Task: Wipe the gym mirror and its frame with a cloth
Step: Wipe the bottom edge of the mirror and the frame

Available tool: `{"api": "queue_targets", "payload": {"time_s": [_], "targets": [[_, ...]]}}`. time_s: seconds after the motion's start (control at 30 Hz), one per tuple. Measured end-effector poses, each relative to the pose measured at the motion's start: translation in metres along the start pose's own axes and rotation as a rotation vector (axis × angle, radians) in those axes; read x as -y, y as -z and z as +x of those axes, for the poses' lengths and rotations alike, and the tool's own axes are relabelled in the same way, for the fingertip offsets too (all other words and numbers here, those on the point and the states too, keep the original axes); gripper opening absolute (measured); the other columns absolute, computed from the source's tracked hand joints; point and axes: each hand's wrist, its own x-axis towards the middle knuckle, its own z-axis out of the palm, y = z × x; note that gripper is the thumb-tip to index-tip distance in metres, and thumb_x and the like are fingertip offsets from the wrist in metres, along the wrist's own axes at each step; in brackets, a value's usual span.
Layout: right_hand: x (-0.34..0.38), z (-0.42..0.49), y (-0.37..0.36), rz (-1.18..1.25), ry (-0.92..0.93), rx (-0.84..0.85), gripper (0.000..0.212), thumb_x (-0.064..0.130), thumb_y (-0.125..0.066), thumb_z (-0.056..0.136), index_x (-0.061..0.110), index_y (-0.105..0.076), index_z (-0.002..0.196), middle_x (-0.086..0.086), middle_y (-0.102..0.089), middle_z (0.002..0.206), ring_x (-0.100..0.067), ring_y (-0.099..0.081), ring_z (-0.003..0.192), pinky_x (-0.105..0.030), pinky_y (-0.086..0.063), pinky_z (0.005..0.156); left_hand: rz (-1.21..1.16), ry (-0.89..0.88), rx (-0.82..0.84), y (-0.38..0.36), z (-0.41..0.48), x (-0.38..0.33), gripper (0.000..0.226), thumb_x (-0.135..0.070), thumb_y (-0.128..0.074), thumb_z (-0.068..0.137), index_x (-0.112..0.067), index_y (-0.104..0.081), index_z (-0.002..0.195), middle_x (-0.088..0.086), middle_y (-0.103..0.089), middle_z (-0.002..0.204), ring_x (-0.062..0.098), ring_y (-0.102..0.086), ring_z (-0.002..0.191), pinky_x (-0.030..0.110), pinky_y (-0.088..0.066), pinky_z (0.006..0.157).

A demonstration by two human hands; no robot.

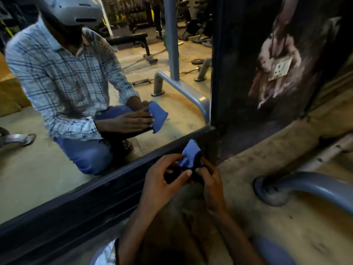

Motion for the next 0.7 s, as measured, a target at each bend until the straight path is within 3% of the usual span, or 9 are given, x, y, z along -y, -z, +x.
{"api": "queue_targets", "payload": {"time_s": [0.1,0.17,0.33,0.5,0.6,0.7], "targets": [[-0.005,-0.009,0.002,-0.141,0.056,0.008,0.032,0.004,-0.060,0.099,0.034,-0.069,0.099,0.026,-0.075,0.084,0.007,-0.069,0.083,-0.010,-0.050,0.069,-0.099,0.090,0.032,-0.010,-0.010,0.006,0.057,-0.055,-0.073,0.082,-0.029,-0.063,0.132,-0.015,-0.067,0.122,-0.001,-0.066,0.109,0.016,-0.055,0.090],[-0.004,-0.009,0.001,-0.174,0.088,-0.031,0.027,0.010,-0.066,0.097,0.036,-0.071,0.100,0.021,-0.076,0.087,0.003,-0.071,0.086,-0.012,-0.052,0.070,-0.189,0.139,0.017,-0.013,-0.013,0.006,0.053,-0.049,-0.075,0.081,-0.031,-0.063,0.129,-0.014,-0.071,0.118,-0.003,-0.068,0.107,0.015,-0.055,0.089],[0.000,-0.011,-0.002,-0.214,0.120,-0.010,0.023,0.018,-0.076,0.091,0.027,-0.076,0.113,0.005,-0.078,0.102,-0.010,-0.073,0.098,-0.026,-0.059,0.081,-0.370,0.273,0.017,-0.018,-0.006,0.006,0.041,-0.050,-0.071,0.082,-0.037,-0.062,0.120,-0.013,-0.072,0.109,-0.001,-0.069,0.103,0.013,-0.054,0.084],[-0.006,-0.004,0.013,-0.359,0.119,0.044,0.033,0.026,-0.082,0.086,0.021,-0.076,0.118,0.009,-0.078,0.108,-0.007,-0.072,0.102,-0.023,-0.057,0.082,-0.473,0.385,-0.001,-0.035,-0.010,0.024,0.049,-0.051,-0.073,0.080,-0.029,-0.066,0.123,-0.011,-0.074,0.111,0.003,-0.070,0.104,0.022,-0.058,0.085],[-0.011,0.001,0.021,-0.370,0.106,0.042,0.027,0.015,-0.077,0.091,0.016,-0.076,0.118,0.007,-0.078,0.107,-0.009,-0.073,0.101,-0.023,-0.056,0.080,-0.546,0.423,-0.030,-0.040,-0.011,0.027,0.046,-0.051,-0.068,0.082,-0.027,-0.069,0.121,-0.007,-0.076,0.108,0.006,-0.072,0.102,0.027,-0.059,0.086],[-0.014,0.000,0.021,-0.363,0.086,0.044,0.023,0.009,-0.070,0.095,0.018,-0.077,0.116,0.007,-0.079,0.103,-0.008,-0.074,0.096,-0.019,-0.054,0.073,-0.572,0.461,-0.077,-0.041,-0.014,0.033,0.024,-0.040,-0.066,0.091,-0.025,-0.071,0.109,-0.009,-0.077,0.099,0.007,-0.073,0.094,0.023,-0.058,0.079]]}}
